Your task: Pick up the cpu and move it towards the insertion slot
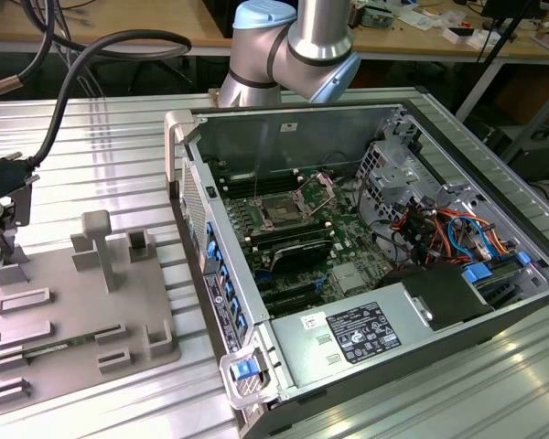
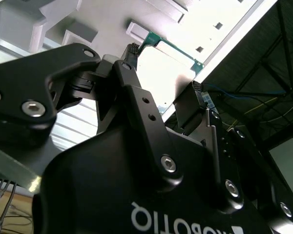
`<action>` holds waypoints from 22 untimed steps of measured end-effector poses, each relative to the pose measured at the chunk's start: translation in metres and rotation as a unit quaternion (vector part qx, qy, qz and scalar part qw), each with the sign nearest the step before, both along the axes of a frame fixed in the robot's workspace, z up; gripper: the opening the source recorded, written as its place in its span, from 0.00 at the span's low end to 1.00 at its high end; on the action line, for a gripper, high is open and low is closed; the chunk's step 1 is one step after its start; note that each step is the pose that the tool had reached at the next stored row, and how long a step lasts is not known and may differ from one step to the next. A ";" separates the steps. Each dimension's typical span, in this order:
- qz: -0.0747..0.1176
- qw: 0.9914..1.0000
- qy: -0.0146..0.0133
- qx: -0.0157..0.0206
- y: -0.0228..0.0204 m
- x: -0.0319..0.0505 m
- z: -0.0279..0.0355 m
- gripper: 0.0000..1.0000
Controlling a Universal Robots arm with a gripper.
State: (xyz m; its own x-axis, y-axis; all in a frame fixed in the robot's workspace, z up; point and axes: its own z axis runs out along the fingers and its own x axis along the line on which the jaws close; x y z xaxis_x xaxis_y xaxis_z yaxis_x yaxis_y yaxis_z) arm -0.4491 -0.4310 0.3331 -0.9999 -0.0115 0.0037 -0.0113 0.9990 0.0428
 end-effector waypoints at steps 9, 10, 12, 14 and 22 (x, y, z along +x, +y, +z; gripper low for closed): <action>0.000 1.000 0.000 0.000 0.0000 0.0000 0.0071 0.55; 0.000 1.000 0.000 0.000 0.0000 0.0000 0.0079 0.55; 0.000 1.000 0.000 0.000 0.0000 0.0000 0.0117 0.55; 0.000 1.000 0.000 0.000 0.0000 0.0000 0.0171 0.55; 0.000 1.000 0.000 0.000 0.0000 0.0000 0.0372 0.55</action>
